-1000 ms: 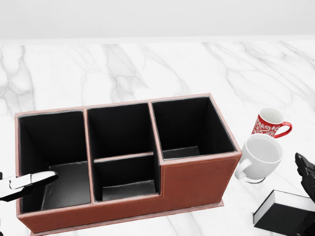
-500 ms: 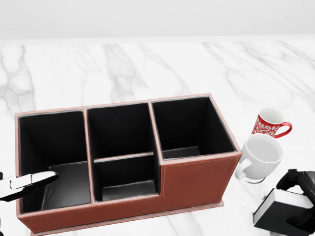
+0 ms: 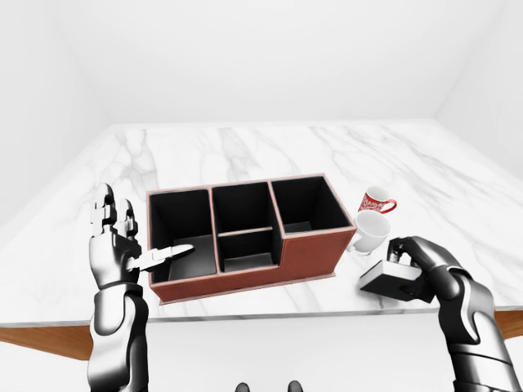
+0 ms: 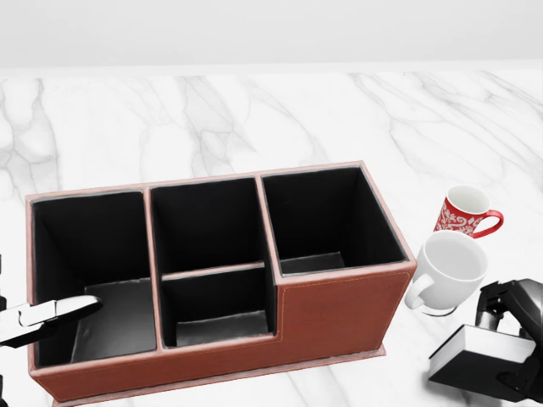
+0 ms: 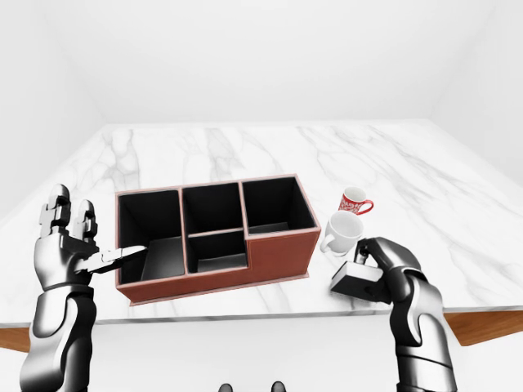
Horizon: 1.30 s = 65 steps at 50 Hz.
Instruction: Pick up the book and place it in the right compartment of the caddy.
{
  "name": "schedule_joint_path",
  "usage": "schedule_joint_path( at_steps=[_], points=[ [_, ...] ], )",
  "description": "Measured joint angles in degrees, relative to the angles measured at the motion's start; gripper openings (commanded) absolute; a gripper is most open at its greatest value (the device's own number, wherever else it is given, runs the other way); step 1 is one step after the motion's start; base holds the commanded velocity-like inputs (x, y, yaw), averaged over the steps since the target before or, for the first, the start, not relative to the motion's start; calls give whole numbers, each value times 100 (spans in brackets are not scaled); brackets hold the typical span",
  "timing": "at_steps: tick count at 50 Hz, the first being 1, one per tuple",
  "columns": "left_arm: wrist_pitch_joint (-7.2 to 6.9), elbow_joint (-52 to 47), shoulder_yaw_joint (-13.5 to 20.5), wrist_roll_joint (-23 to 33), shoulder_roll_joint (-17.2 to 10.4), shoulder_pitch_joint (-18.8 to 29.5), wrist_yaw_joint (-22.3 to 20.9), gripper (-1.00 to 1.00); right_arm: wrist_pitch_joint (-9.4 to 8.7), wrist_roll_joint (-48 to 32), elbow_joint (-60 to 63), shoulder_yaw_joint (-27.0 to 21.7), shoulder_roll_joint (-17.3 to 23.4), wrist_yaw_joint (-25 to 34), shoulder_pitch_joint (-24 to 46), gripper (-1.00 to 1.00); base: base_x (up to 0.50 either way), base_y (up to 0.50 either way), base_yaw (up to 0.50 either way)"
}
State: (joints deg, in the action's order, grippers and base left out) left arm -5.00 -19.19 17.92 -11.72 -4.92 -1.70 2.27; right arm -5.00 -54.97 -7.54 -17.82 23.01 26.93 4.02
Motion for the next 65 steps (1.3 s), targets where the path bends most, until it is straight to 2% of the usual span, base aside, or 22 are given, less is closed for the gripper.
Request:
schedule_joint_path(
  at_steps=[9, 20, 27, 32, 36, 46, 53, 65],
  points=[
    [0, 6, 2, 1, -2, 7, 5, 100, -1, -454, 1658, -326, 134, 1293, 358, -100, 0, 0, 0],
    [0, 18, 4, -1, -8, 16, 10, 100, 0, -903, 2732, -350, 666, 1307, 1540, -100, 0, 0, 0],
    [0, 10, 12, -9, -15, 21, 12, 100, 0, -1053, 2808, -132, 954, 1306, 2520, -100, 0, 0, 0],
    [0, 3, 12, -8, -15, 22, 14, 100, -1, -1090, 2600, 109, 1015, 1309, 3271, -100, 0, 0, 0],
    [0, 6, 3, -2, -12, 24, 15, 100, -1, -972, 2137, 346, 903, 1309, 3876, -100, 0, 0, 0],
    [0, 20, 2, -5, -14, 30, 15, 100, -1, -611, 397, 968, 283, 1308, 4979, -100, 0, 0, 0],
    [0, 29, -7, 0, -12, 30, 15, 100, -1, -392, -533, 1231, -65, 1239, 5483, -100, 0, 0, 0],
    [0, 39, -11, 0, -12, 31, 12, 100, -1, -17, -1802, 1530, -500, 714, 5965, -100, 0, 0, 0]
  ],
)
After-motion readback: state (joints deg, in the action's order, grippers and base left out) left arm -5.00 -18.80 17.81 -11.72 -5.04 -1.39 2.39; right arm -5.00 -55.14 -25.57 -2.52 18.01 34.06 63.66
